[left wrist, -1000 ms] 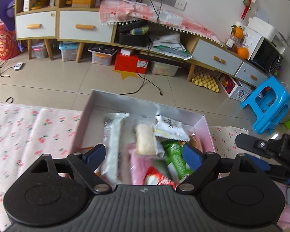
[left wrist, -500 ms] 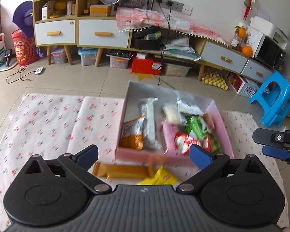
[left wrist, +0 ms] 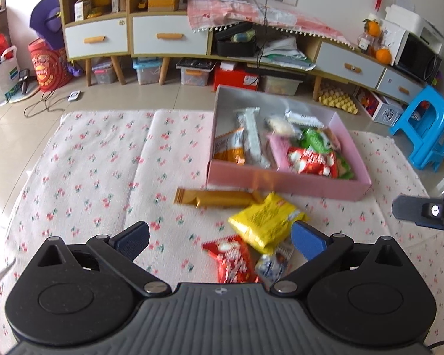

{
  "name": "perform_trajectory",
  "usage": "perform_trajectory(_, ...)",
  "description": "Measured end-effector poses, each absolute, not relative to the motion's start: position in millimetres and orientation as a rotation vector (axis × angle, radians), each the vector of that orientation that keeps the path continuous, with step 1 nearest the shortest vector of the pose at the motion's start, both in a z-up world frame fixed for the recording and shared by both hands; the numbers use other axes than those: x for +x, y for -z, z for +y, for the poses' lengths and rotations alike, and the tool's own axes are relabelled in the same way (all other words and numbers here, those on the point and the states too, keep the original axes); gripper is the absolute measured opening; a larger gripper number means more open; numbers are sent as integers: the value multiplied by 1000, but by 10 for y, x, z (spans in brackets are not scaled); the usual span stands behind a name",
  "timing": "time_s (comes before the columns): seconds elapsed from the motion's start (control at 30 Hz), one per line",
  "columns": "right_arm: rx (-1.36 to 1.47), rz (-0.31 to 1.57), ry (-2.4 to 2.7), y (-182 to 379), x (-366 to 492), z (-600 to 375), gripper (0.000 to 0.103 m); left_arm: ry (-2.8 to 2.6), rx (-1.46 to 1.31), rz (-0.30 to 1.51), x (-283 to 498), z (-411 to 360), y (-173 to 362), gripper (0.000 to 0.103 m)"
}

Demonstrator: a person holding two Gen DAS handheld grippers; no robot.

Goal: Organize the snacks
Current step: 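Move both open grippers back over the remaining snacks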

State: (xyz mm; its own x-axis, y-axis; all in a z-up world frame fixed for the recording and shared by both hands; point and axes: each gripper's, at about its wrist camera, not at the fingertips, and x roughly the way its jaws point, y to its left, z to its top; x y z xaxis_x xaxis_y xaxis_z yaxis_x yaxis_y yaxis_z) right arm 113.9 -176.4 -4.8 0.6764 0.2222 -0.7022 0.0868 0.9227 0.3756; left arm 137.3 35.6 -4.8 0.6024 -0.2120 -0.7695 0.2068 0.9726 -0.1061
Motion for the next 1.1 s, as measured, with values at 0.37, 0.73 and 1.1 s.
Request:
perform_trajectory(0.37,214,934,-140,524,897,-1532,94,267,-15,933,1153,481,296,102)
perform_trajectory(0.73,0,981,-239,725,672,-1117,94,291,60,1001,1121,446,499,102)
perform_trajectory(1.1,-89,1035,-230,930,679,-998,97,314,66,1020,1090,438,572,102)
